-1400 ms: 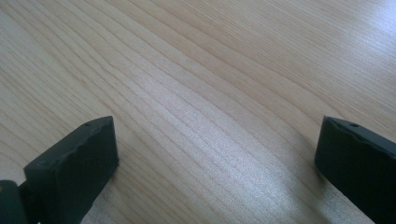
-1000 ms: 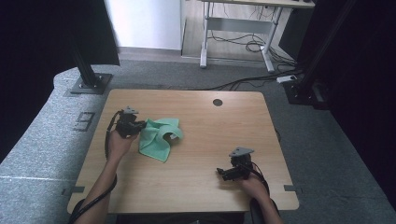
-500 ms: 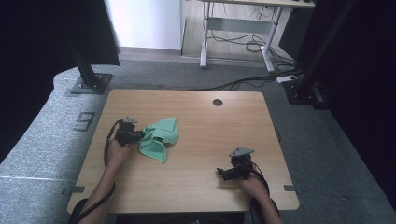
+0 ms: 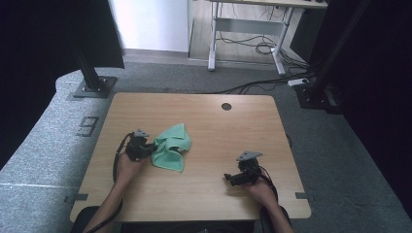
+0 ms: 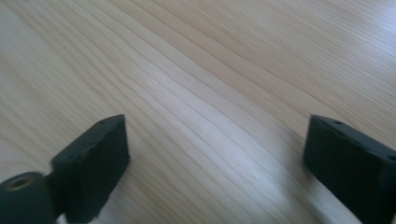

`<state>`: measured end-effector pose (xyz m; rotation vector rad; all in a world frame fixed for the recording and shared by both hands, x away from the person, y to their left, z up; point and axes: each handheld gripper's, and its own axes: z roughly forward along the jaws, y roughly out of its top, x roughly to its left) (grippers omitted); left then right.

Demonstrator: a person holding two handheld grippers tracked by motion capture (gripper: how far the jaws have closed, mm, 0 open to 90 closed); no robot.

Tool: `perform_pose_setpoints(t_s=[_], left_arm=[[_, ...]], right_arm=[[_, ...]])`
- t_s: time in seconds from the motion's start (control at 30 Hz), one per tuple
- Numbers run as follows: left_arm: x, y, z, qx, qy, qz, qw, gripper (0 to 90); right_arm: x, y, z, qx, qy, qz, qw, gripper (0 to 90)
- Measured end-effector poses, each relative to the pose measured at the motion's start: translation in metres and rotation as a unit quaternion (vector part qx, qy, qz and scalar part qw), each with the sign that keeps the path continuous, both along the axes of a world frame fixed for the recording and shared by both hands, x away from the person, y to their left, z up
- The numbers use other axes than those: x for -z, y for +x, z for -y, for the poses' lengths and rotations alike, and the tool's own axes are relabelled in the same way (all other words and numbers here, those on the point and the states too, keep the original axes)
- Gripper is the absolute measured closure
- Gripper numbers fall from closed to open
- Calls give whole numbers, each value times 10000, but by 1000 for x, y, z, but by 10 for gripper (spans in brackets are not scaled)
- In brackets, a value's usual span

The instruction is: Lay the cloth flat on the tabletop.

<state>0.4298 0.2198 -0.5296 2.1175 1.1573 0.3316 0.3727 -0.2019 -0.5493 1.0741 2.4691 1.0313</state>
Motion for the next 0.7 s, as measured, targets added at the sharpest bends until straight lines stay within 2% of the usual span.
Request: perform_pose_setpoints(t_s=[0.2,0.23,0.27,0.53,0.57,0.6,0.67,0.7], left_arm=[[0,-12,18,213,-37,-27,9998,795],[1,-14,22,276,-48,-15,9996,792],[1,-14,22,276,-48,-15,9996,790],[5,-21,37,441,-213,39,9988,777],[5,-21,38,450,-214,39,9988,776],[5,-21,39,491,-201,44,9986,776],[5,-22,41,509,-231,41,9984,775],[5,-22,41,522,-231,47,9984,775]], right_arm=[[-14,3,-24,-343,180,55,9992,188],[-18,4,-34,-445,215,52,9988,238],[-18,4,-34,-445,215,52,9988,238],[-33,15,-78,-944,453,93,9945,384],[-35,18,-90,-1061,481,65,9932,416],[-35,18,-90,-1061,481,65,9932,416],[-34,21,-106,-1217,394,-1,9918,445],[-34,21,-106,-1217,394,-1,9918,445]])
